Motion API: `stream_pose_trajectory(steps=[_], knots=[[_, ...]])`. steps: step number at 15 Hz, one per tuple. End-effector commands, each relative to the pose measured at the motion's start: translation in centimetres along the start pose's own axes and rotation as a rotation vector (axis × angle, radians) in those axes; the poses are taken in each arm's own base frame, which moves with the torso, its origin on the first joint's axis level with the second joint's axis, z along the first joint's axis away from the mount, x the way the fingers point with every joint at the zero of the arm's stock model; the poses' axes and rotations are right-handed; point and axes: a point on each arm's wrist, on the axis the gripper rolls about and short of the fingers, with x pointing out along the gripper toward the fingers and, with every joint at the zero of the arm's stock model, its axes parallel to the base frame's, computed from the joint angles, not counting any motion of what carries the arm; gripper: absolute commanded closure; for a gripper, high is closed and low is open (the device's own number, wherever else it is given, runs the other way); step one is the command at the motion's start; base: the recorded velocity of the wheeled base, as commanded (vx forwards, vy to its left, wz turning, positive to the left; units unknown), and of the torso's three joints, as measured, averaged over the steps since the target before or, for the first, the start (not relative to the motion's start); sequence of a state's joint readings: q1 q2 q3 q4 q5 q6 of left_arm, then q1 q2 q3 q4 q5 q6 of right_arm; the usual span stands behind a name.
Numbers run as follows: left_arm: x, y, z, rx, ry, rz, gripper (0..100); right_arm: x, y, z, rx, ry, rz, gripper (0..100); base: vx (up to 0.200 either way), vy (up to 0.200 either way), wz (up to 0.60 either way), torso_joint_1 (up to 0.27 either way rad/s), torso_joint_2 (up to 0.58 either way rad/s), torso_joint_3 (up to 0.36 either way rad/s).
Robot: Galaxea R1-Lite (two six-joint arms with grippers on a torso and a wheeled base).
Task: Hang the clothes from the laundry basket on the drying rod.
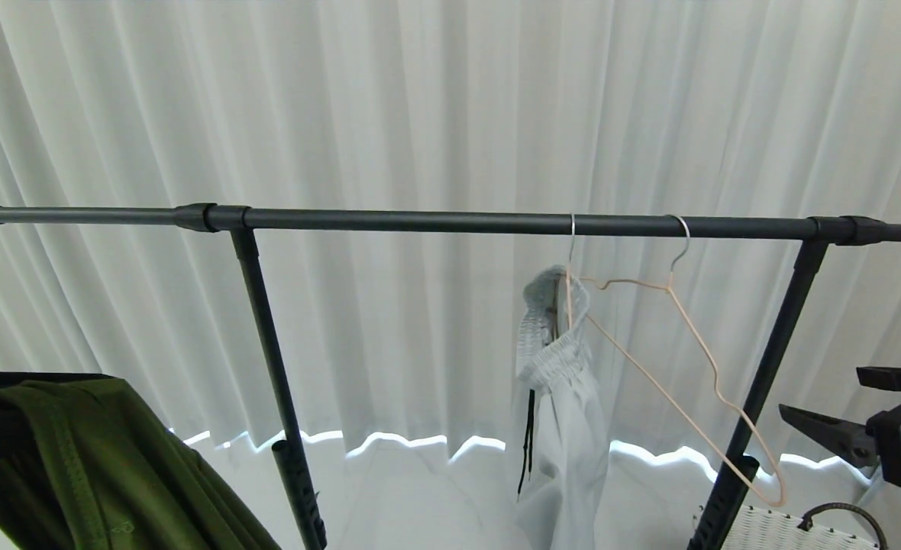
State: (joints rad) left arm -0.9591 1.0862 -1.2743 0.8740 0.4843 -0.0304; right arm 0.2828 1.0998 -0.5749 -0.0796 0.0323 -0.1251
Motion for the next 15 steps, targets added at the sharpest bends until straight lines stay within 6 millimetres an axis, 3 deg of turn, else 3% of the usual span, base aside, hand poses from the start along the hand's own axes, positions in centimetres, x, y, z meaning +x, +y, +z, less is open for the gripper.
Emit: stream_pose_trajectory(steps=[1, 6, 11, 15], knots=[[0.0, 0.0, -0.1, -0.004, -0.007, 0.002, 100, 1.9, 0.3, 0.7, -0.010, 0.041, 0.042, 0, 0.000, 0.000, 0.00, 0.000, 0.00, 0.000], [-0.2, 0.3, -1.0, -0.022, -0.042, 0.053, 100, 6.5, 2.2, 2.0, -0.017, 0.133, 0.124, 0, 0.000, 0.000, 0.00, 0.000, 0.00, 0.000], [-0.1, 0.3, -1.2, -0.027, -0.048, 0.091, 100, 9.0, 4.0, 1.3, 0.114, 0.227, 0.055, 0, 0.000, 0.000, 0.00, 0.000, 0.00, 0.000], [0.3, 0.1, -1.0, -0.036, -0.065, 0.091, 100, 9.8, 4.1, 0.7, 0.179, 0.263, 0.007, 0, 0.000, 0.000, 0.00, 0.000, 0.00, 0.000]])
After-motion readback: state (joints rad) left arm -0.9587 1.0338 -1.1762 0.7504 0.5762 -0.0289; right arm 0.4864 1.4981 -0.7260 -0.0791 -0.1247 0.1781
